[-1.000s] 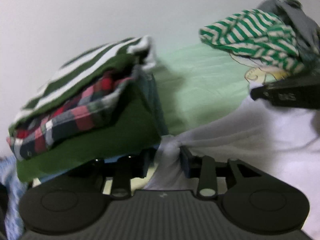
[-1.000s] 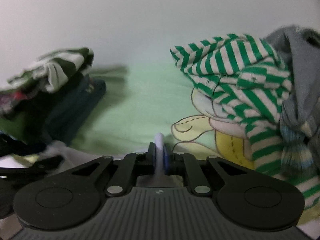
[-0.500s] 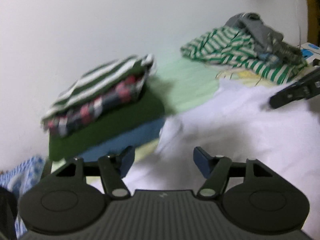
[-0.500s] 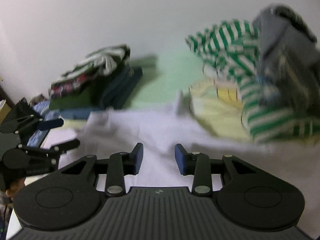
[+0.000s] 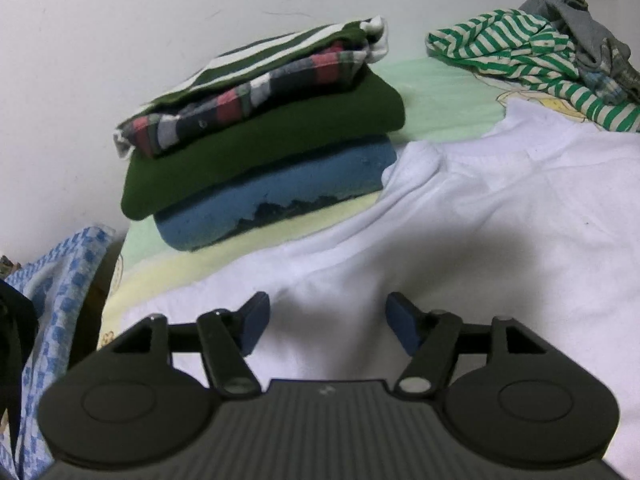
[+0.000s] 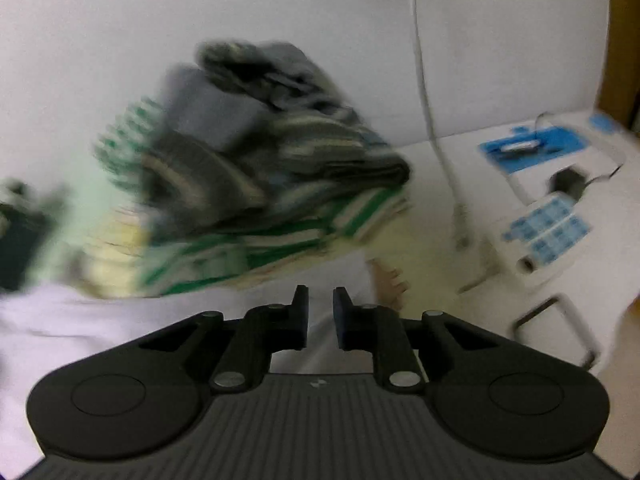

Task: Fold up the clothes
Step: 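Lower the white shirt flat onto the sheet and open both tools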

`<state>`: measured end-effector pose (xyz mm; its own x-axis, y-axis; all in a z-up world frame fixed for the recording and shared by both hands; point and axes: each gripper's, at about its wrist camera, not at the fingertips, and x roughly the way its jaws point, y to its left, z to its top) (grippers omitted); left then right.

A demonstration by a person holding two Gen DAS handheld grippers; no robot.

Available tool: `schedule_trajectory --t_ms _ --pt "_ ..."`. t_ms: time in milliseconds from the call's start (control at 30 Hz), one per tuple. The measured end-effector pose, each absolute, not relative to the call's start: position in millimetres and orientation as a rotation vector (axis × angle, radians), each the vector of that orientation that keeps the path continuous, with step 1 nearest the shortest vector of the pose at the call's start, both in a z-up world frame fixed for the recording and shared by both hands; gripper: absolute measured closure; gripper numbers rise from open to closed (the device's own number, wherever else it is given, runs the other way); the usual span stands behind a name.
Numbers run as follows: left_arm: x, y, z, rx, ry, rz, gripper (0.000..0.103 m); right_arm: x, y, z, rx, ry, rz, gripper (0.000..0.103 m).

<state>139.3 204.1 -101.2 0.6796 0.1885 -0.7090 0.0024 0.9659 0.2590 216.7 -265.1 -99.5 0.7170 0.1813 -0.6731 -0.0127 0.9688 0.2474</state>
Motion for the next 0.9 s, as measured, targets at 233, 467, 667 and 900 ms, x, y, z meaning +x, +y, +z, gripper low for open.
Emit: schedule_trajectory --t_ms 233,467,667,900 --pt "124 192 -99 0.274 0.812 0.091 0.036 144 -230 -112 0.113 0.874 0.432 0.084" --pt "115 188 -98 0.231 0.829 0.092 0.035 150 -253 -90 0.116 0.824 0.221 0.08" --pt "120 169 -101 0.249 0.824 0.074 0.034 195 -145 -79 0.114 0.837 0.53 0.08" --pt "149 170 -99 0.2 0.819 0.062 0.034 261 -64 -110 0.12 0.929 0.544 0.086"
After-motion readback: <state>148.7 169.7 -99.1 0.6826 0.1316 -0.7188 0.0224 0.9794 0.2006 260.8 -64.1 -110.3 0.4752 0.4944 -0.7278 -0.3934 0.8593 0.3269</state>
